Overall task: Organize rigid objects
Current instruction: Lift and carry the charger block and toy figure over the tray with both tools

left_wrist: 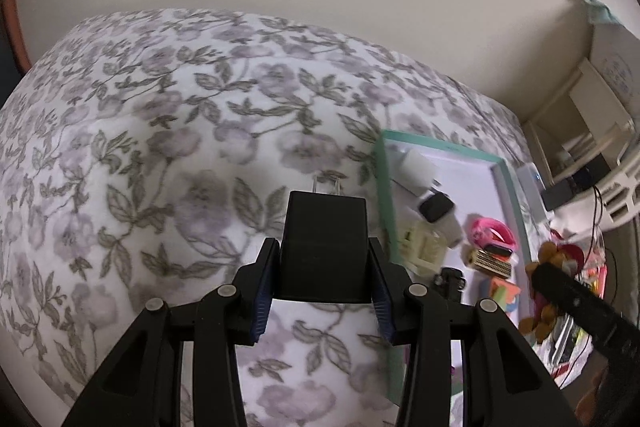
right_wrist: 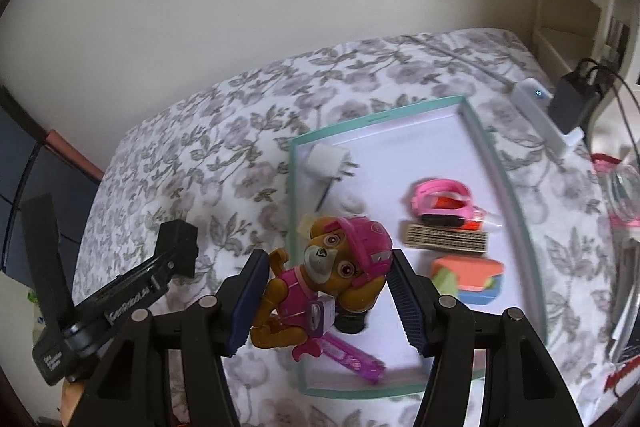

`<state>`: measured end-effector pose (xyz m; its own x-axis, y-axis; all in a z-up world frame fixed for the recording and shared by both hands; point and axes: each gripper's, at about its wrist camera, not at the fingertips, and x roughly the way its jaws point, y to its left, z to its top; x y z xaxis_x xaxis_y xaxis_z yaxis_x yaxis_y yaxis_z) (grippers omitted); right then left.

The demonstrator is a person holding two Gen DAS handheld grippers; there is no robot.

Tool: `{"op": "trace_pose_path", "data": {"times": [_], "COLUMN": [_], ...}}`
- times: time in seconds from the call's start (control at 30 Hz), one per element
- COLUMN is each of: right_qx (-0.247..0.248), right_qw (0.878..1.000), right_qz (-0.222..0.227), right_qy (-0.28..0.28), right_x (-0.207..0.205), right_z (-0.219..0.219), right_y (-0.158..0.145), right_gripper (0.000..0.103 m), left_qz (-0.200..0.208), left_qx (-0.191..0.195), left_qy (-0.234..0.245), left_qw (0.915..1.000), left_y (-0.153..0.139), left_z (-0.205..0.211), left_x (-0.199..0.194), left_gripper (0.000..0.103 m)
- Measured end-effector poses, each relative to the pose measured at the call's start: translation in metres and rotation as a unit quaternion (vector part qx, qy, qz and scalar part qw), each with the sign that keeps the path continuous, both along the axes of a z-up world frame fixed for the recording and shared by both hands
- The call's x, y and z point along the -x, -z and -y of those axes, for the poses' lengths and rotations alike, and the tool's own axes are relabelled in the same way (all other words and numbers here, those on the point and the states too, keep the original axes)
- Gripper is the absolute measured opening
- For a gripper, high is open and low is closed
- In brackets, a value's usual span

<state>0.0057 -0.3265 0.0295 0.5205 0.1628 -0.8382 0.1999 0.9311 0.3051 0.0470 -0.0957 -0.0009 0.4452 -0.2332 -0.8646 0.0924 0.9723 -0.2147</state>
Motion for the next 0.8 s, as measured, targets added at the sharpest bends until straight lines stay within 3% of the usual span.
{"op": "trace_pose_path", "data": {"times": [0.4,0.8], "right_qx": [0.031,0.037], "right_qw": [0.999,0.998], "right_qz": [-0.007,-0.044], "right_qy": [0.031,0.031], "right_x": [0.005,0.002], "right_z": [0.028,0.032], "right_y": [-0.001,0.021], "right_gripper": [0.063,0.064], "left_qz": [0.017,0.016], "left_qx": [-0.009,-0.037], "left_qy": [0.084,0.168], "left_qw": [0.9963,0.9849], "left_y": [-0.004,0.008], "left_z": [0.057,0.112], "left_x": [0.017,0.036], "left_gripper": [0.045,0.044]}}
